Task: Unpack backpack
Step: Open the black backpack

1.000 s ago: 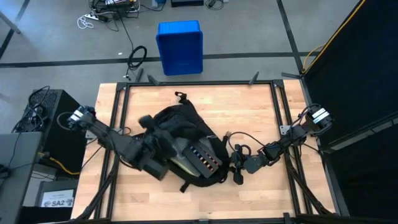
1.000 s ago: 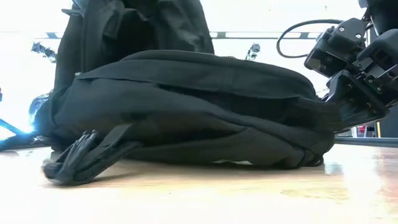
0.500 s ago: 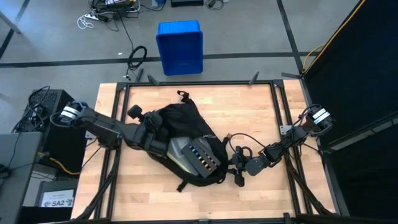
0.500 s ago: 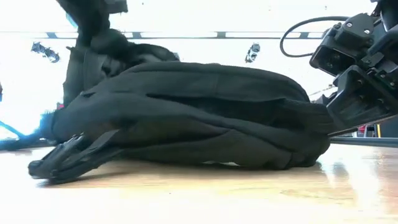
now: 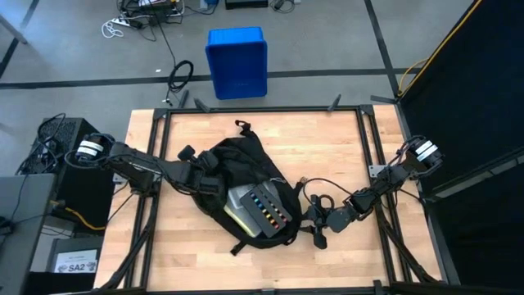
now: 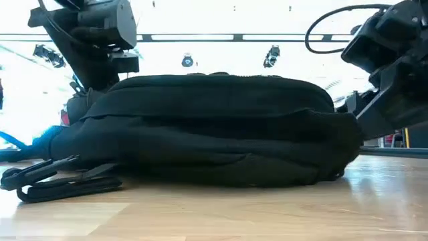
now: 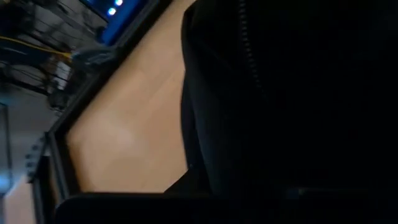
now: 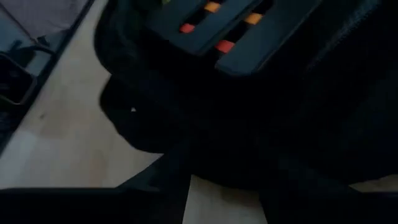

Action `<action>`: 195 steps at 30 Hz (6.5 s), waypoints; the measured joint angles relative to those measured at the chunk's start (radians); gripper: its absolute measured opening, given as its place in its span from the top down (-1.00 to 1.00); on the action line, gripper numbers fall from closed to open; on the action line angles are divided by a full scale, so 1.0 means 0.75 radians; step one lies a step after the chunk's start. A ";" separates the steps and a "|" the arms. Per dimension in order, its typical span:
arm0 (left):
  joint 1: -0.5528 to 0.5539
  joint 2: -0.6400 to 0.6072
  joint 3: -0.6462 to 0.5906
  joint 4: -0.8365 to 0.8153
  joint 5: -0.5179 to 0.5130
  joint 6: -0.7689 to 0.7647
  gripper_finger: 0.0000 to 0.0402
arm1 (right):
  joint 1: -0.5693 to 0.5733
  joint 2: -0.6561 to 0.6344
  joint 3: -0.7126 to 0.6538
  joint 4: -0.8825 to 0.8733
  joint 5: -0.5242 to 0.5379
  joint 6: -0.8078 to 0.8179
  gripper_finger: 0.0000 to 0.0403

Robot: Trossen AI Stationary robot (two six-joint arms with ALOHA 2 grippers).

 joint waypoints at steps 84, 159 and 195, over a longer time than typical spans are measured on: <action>-0.120 0.080 0.081 0.634 0.168 0.707 0.03 | -0.888 0.316 0.698 -0.323 -0.521 -0.341 0.55; 0.202 0.068 -0.652 2.717 0.903 0.645 0.12 | -0.547 0.007 0.698 -0.451 -0.550 -0.456 0.47; 0.194 0.067 -0.651 3.034 1.196 0.726 0.12 | -0.243 0.007 0.698 -0.453 -0.601 -0.343 0.43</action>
